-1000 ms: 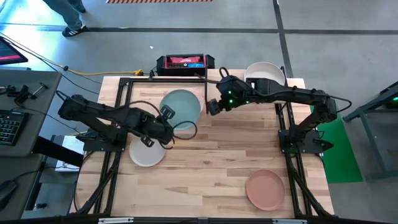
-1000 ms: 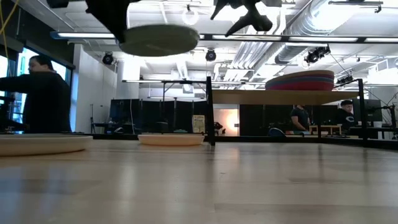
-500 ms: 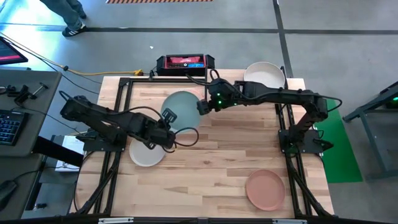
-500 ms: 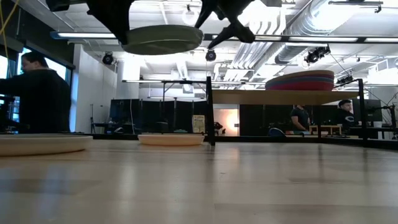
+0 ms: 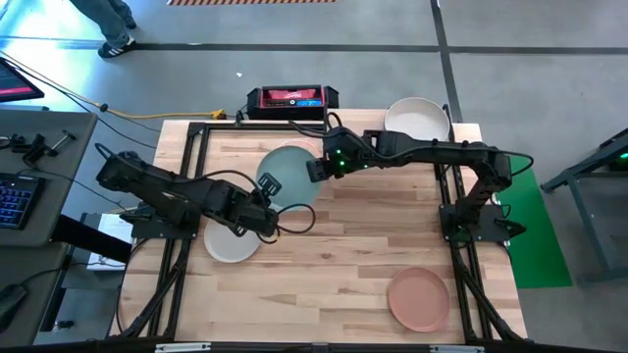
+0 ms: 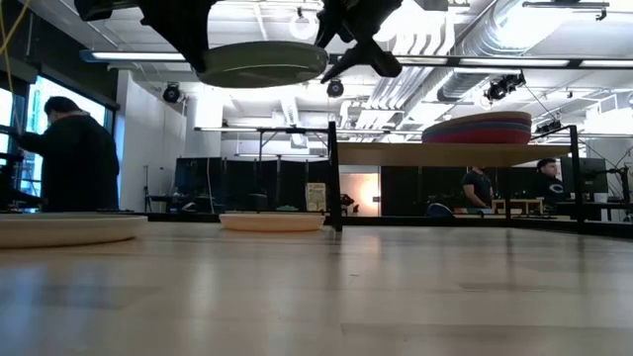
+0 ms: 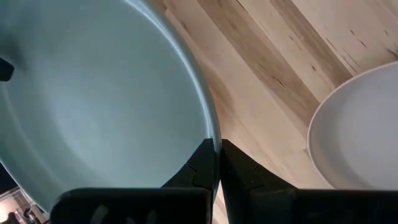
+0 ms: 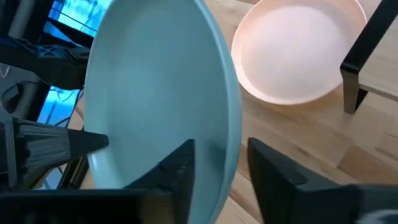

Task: Place and stack plates onto a shelf
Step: Put the light blue plate on the shelf

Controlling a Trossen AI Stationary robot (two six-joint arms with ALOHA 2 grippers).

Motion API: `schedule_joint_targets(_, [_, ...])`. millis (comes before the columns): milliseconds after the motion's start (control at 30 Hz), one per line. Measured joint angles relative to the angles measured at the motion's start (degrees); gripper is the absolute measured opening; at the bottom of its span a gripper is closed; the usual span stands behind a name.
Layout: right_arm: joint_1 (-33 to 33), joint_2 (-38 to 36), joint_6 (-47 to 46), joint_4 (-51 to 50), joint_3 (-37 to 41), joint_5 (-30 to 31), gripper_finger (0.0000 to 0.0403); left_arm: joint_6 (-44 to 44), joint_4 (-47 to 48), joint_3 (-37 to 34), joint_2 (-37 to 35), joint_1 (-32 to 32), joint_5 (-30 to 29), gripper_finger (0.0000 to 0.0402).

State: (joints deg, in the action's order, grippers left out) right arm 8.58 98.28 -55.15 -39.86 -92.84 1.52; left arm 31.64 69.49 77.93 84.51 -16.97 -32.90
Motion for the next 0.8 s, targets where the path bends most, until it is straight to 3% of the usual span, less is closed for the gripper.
schedule_joint_targets(167, [0.0, 0.0, 0.1, -0.1, 0.0, 1.4, 0.003, -0.6, 0.0, 0.0, 0.0, 0.0, -2.4, 0.0001])
schedule_joint_targets(233, [-0.1, -0.1, 0.6, 0.2, 0.0, 1.7, 0.0011, -1.3, -0.1, 0.0, 0.0, 0.0, -2.6, 0.0001])
schedule_joint_targets(500, [-0.5, -0.2, -0.6, 0.3, 0.0, 2.2, 0.0005, -3.5, -0.7, 0.0, 0.0, 0.0, -2.5, 0.0017])
schedule_joint_targets(800, [-0.9, -0.2, -2.1, 0.1, 0.0, 2.6, 0.0002, -9.0, -0.7, 0.0, 0.0, 0.1, 4.3, 0.0057])
